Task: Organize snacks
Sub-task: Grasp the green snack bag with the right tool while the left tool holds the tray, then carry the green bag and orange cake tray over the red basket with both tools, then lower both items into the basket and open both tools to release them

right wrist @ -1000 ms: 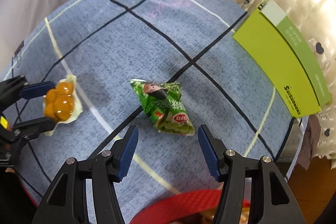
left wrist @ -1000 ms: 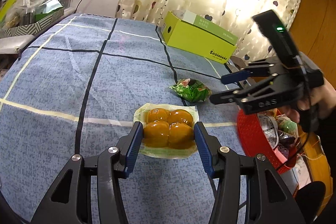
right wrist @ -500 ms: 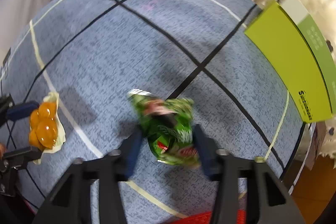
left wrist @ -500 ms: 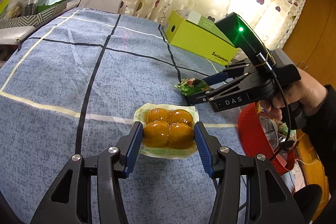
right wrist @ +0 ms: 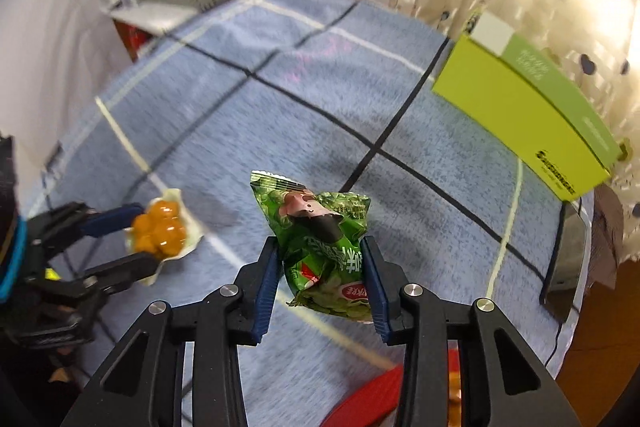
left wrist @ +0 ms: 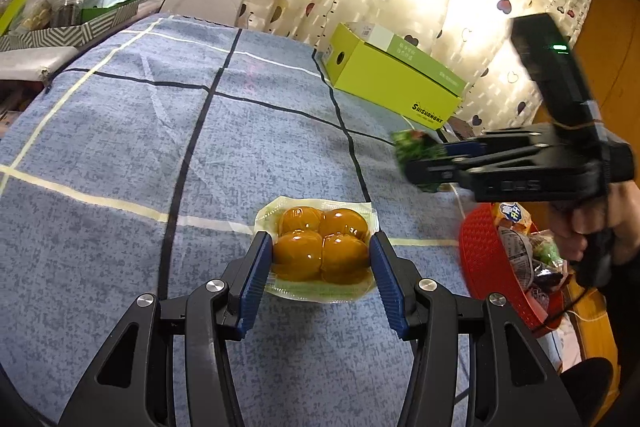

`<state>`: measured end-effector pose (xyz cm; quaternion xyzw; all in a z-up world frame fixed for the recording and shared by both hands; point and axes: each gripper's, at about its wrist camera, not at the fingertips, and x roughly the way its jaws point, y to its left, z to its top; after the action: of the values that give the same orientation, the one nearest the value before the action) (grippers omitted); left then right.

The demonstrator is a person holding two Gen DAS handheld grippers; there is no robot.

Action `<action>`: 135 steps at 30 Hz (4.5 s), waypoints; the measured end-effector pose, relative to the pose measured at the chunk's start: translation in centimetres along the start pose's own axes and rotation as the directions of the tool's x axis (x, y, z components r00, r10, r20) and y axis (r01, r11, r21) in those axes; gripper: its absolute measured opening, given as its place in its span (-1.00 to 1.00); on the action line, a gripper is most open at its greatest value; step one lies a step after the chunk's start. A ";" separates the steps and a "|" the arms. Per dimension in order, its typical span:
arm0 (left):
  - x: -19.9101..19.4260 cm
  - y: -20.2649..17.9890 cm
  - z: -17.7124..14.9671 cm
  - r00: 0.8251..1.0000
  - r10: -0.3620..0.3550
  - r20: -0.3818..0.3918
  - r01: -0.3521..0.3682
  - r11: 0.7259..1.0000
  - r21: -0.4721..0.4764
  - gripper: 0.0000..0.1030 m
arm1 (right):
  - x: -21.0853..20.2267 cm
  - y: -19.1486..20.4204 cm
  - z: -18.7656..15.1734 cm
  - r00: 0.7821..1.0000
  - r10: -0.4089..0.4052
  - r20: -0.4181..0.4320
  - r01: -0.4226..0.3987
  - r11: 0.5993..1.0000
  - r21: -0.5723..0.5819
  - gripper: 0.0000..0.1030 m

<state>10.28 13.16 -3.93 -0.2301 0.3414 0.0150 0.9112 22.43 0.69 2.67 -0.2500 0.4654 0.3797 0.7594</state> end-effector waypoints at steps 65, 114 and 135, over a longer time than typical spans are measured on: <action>-2.3 -19.2 -1.6 0.991 -0.128 -0.029 0.131 0.940 0.316 0.00 | -14.1 -8.9 -20.5 0.929 -0.174 0.326 -0.007 0.874 0.486 -0.27; 1.3 -23.8 -4.8 0.971 -0.160 -0.177 0.220 0.890 0.400 0.00 | -12.6 -12.4 -22.0 0.948 -0.218 0.233 0.029 0.785 0.618 -0.06; 4.6 -26.0 -4.8 0.963 -0.159 -0.217 0.239 0.876 0.419 0.02 | -13.3 -12.0 -22.4 0.949 -0.198 0.245 0.014 0.803 0.596 -0.06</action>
<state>15.60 -12.70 0.62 -0.0519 0.3892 -0.1772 0.9025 16.88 -27.39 5.03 0.0302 0.4261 0.2067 0.8802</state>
